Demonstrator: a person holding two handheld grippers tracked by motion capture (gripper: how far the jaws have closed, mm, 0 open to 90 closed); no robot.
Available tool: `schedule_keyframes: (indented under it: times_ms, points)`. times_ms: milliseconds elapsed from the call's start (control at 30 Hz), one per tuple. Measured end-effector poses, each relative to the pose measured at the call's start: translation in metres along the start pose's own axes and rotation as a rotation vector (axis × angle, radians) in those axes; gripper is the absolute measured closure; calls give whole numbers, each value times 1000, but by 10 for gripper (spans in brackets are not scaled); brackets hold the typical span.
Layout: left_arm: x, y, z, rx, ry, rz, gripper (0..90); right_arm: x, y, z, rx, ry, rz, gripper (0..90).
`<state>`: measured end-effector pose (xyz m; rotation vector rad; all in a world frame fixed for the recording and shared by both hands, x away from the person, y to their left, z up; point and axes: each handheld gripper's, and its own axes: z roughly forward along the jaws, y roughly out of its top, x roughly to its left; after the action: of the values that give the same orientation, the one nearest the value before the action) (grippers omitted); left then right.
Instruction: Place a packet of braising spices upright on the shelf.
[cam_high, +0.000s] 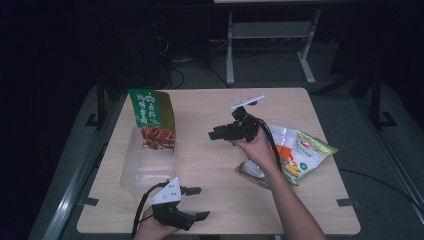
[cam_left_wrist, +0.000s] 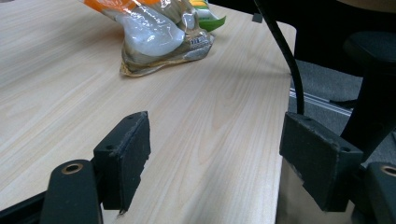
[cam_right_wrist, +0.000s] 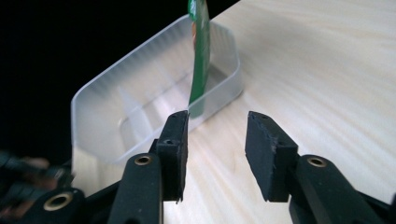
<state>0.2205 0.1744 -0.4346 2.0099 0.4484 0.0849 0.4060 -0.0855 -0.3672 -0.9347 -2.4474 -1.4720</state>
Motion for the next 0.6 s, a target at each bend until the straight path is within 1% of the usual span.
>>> schedule_keyframes:
  times_ms: [67, 133, 167, 200, 300, 333, 367, 400, 500, 600]
  points:
    - [1, 0, 0, 1, 0, 4, 244, 1, -7, -8, 4, 3, 4, 573]
    - [1, -1, 1, -7, 0, -10, 243, 1, -15, -16, 7, 4, 0, 570]
    - [1, -1, 1, -6, 1, -10, 243, 1, -19, -19, 5, 4, 6, 565]
    - [1, -1, 1, -4, 3, -8, 240, 2, -23, -24, 9, 1, 7, 561]
    - [1, -1, 3, 14, 1, 6, 235, 3, -33, -33, -3, 3, 6, 558]
    - [1, -1, 3, 10, 2, -1, 235, 4, -37, -35, -3, 4, 7, 553]
    - [2, -1, 4, 8, 2, 2, 235, 4, -40, -38, 4, -1, 11, 550]
    - [2, -1, 4, 10, 4, 8, 235, 5, -44, -41, -3, -1, 5, 550]
    - [2, -1, 3, 8, 3, -2, 235, 5, -54, -47, -5, 3, 20, 547]
    - [4, -1, 3, 3, -1, -11, 237, 5, -63, -54, -20, -2, 24, 539]
